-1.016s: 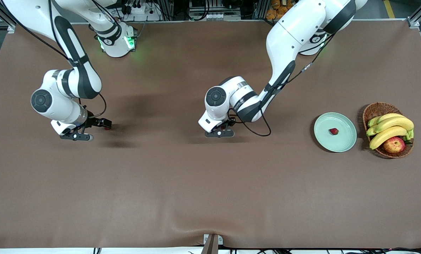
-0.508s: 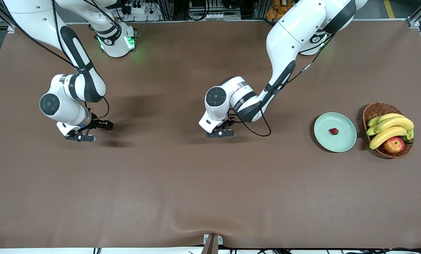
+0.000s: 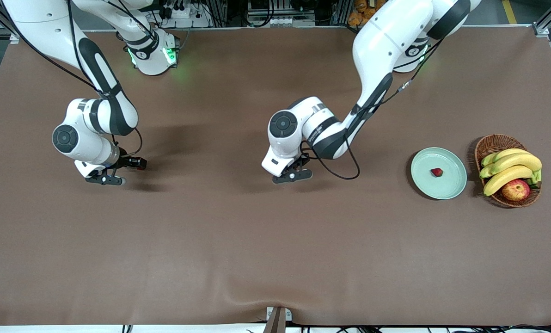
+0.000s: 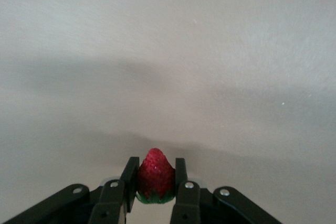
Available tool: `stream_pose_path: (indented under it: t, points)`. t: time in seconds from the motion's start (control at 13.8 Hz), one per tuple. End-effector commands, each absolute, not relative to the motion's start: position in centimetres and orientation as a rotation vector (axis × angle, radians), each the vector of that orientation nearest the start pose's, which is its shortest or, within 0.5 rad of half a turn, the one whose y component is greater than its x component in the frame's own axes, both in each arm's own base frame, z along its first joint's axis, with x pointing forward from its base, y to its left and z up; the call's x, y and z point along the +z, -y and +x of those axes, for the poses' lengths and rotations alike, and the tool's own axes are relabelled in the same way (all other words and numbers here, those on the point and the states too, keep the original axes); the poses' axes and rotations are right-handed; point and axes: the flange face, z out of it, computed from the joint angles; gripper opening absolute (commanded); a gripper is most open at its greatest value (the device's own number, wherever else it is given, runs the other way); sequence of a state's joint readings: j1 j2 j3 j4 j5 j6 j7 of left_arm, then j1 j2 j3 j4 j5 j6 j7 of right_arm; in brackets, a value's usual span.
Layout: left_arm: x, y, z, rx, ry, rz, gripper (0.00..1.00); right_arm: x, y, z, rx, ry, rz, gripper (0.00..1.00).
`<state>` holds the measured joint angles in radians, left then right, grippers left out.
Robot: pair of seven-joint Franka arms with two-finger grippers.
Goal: Collect all strawberries into plate
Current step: 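Lift the strawberry with the left gripper while the right gripper grasps the last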
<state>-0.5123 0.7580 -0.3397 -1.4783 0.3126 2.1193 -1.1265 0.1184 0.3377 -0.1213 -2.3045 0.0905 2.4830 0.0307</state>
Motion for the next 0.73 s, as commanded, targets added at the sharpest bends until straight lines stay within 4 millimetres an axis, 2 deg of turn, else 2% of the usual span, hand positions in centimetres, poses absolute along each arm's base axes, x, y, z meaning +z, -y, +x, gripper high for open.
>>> stream_pose_path:
  t: [0.0, 0.07, 0.22, 0.36, 0.44, 0.58, 0.65]
  points:
    - [29.4, 47.9, 51.3, -0.032, 0.382, -3.021, 0.02, 18.2, 0.1, 50.3, 0.224, -0.140, -3.123, 0.72]
    - [30.7, 46.9, 52.2, -0.030, 0.427, -3.028, 0.02, 18.2, -0.2, 50.2, 0.226, -0.135, -3.123, 0.69]
    - [31.8, 45.1, 53.1, -0.011, 0.466, -2.999, 0.02, 18.0, -0.5, 50.1, 0.234, -0.135, -3.123, 0.61]
    - [33.4, 41.9, 55.0, -0.010, 0.551, -2.975, 0.02, 17.8, -0.7, 50.1, 0.239, -0.132, -3.124, 0.53]
    - [34.0, 40.2, 56.0, -0.013, 0.599, -2.969, 0.02, 17.8, -0.7, 50.1, 0.239, -0.132, -3.124, 0.46]
    - [33.8, 36.1, 57.6, 0.043, 0.694, -2.932, 0.02, 17.8, -0.7, 50.1, 0.239, -0.132, -3.124, 0.31]
    - [33.2, 34.5, 57.7, 0.072, 0.716, -2.899, 0.02, 17.8, -0.7, 50.1, 0.239, -0.132, -3.124, 0.25]
